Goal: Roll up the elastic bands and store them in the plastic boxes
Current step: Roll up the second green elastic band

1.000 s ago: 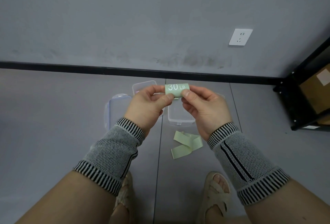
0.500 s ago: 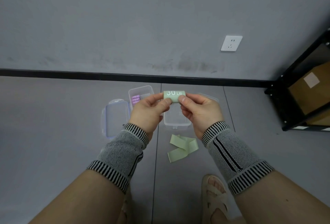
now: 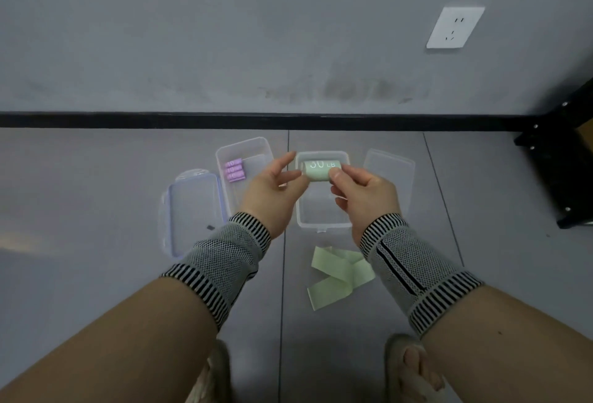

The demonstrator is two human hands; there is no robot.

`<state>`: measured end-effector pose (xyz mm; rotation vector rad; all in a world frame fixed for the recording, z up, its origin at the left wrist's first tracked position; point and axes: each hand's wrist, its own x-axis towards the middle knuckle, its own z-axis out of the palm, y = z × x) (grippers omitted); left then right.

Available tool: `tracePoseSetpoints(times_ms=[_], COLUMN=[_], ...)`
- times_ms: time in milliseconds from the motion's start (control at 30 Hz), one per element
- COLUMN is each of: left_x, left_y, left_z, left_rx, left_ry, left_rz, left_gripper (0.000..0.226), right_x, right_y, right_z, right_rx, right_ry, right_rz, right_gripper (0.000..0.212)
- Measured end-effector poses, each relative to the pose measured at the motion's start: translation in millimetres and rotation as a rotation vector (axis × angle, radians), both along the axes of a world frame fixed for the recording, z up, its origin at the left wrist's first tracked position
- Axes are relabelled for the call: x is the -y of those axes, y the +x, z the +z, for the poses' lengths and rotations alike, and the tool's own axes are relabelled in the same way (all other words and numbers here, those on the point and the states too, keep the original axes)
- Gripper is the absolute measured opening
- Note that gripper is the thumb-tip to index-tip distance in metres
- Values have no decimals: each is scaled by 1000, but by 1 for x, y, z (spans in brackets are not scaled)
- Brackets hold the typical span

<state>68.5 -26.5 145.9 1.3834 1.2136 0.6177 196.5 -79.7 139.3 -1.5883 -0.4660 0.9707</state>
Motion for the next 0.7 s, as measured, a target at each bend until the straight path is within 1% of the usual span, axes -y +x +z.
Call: tracePoseSetpoints(times_ms=[100, 200, 267, 333, 367, 400, 467, 567, 633, 700], left_x=[-34, -59, -71, -80, -84, -89, -102, -125, -138, -146], left_y=[13, 21, 25, 28, 30, 32, 33, 31, 31, 32], left_z=[-61, -110, -134, -151, -159, -166, -181, -203, -216, -228], left_rx=[-84, -254, -372, -475, -535, -598, -722, -902, -960, -989], left_ry=[32, 78, 116, 179, 237, 304, 416, 507, 545, 555], left_rz=[-19, -77, -114, -177, -227, -282, -381, -496, -545, -582], left_gripper=[52, 51, 51, 51, 52, 53, 57, 63, 66, 69], right_x=[-30, -49, -57, -66, -70, -75, -86, -105, -119, -132], right_y=[15, 28, 35, 39, 41, 43, 46, 50, 53, 55], right_z=[-55, -102, -125, -145, -154, -162, -178, -200, -214, -230], right_rx=[-48, -72, -96, -124, -122, -118, -110, -89, -75, -49], right_ry=[-58, -120, -156, -183, -196, -208, -228, -256, -273, -291], right_rz=[-45, -79, -94, -106, -108, -112, -121, -119, -113, -103], right_gripper=[21, 28, 24, 9, 7, 10, 8, 7, 7, 13])
